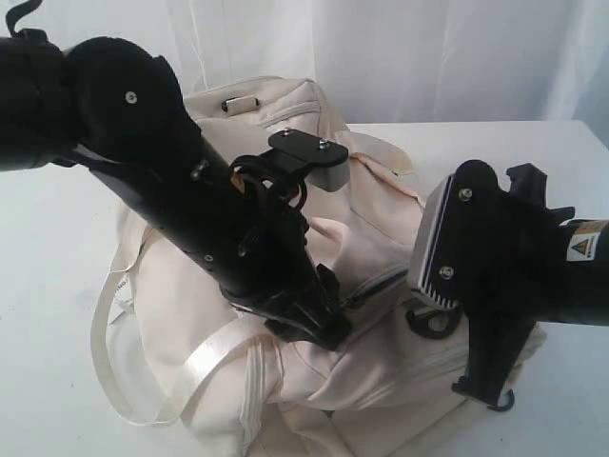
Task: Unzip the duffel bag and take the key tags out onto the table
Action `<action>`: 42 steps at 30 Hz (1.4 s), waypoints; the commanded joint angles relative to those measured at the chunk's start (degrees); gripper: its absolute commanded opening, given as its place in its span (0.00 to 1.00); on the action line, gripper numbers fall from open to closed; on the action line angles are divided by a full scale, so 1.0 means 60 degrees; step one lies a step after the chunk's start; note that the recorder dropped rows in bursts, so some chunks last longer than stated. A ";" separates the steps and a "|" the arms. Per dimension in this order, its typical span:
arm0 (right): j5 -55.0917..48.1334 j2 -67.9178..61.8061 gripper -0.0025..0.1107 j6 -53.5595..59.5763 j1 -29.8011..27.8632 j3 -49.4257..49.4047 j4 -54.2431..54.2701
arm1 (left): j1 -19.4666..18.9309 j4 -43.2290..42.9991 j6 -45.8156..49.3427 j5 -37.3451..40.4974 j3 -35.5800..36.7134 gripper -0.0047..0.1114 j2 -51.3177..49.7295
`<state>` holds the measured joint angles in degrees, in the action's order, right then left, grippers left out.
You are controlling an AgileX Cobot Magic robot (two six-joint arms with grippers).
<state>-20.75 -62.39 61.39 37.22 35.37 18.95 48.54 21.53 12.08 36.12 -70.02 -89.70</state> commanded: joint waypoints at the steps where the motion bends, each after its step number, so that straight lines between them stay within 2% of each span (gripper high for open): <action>1: 0.0278 0.0022 0.02 -0.0231 -0.0093 -0.0017 -0.0097 | 0.0028 0.0187 -0.0086 0.0481 0.0049 0.34 0.0021; 6: 0.0278 0.0022 0.02 -0.0231 -0.0093 -0.0017 -0.0097 | 0.0028 0.0187 -0.0086 0.0445 0.0049 0.16 0.0044; 11: 0.0278 0.0022 0.02 -0.0196 -0.0093 -0.0017 -0.0097 | 0.0028 0.0187 -0.0009 0.0510 -0.0049 0.04 0.0291; 24: 0.0278 0.0022 0.02 -0.0531 -0.0093 -0.0017 -0.0123 | 0.0028 -0.0450 0.0023 0.2459 -0.0330 0.04 0.0730; 29: 0.0278 0.0022 0.02 -0.0531 -0.0093 -0.0017 -0.0123 | 0.0028 -0.0697 -0.0014 0.2538 -0.0330 0.04 0.0730; 42: 0.0278 0.0022 0.02 -0.0632 -0.0093 -0.0017 -0.0120 | 0.0028 -0.3022 -0.1417 0.2732 -0.0330 0.04 0.0730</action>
<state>-20.87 -62.39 58.31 37.22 35.37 19.16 48.54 7.35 5.72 48.91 -72.01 -85.90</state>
